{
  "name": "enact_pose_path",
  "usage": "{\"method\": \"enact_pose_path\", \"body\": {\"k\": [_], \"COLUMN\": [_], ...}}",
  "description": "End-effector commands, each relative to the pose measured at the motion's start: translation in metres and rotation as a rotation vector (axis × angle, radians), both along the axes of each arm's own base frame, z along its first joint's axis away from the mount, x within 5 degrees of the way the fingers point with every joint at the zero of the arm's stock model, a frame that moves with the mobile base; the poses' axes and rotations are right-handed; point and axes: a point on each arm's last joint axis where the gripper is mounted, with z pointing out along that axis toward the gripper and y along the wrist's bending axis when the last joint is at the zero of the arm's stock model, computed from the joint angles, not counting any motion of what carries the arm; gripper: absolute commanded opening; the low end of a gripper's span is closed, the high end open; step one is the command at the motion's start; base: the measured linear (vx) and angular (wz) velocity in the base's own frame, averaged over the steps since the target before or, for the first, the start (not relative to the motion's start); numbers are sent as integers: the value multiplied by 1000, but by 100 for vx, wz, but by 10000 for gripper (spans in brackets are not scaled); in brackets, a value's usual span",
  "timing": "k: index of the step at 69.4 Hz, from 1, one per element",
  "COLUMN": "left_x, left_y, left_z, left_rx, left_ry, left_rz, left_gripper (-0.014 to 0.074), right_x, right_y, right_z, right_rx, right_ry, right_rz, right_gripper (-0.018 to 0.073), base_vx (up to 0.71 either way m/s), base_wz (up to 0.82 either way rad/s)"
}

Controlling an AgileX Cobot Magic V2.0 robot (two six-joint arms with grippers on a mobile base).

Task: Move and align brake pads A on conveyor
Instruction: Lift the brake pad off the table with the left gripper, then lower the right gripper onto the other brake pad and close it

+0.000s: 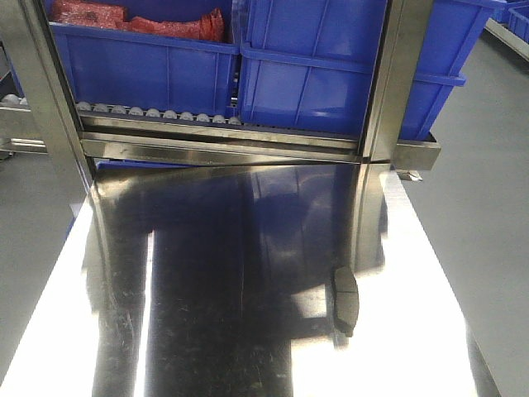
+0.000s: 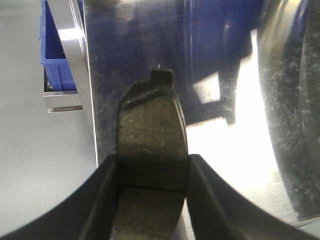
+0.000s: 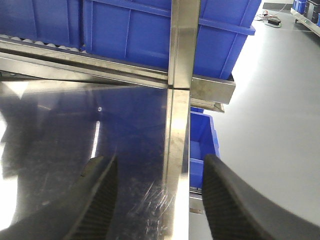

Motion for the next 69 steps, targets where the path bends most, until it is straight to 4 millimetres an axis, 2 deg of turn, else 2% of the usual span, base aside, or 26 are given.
{"method": "enact_pose_path", "body": {"k": [1,20,38,47,57,69], "left_x": [4,4,4,4,4,4], "left_y": [-1,-1,-1,-1,-1,-1], "left_z": [14,14,14,14,14,14], "left_rx": [-23,-22,-22,-22,-22,-22], "left_ry": [-92,-92,-92,-92,-92,-91], "left_rz": [-8,-8,-8,-8,-8,-7], "left_gripper": [-6,-6,-6,-6,-6,-6], "right_x": [2,3,6,27,62,107], "right_y": [0,0,3,8,16,24], "right_z": [15,20,21,26,29,18], "right_rx": [-8,-1,75,98,132,161], "right_ry": [-95,-156,-95,88,305,508], "right_rz": [-1,0,12,21,27,18], "right_gripper": [379,379,379,379,379,379], "base_vx": [0,0,0,0,0,0], "base_wz": [0,0,0,0,0,0]}}
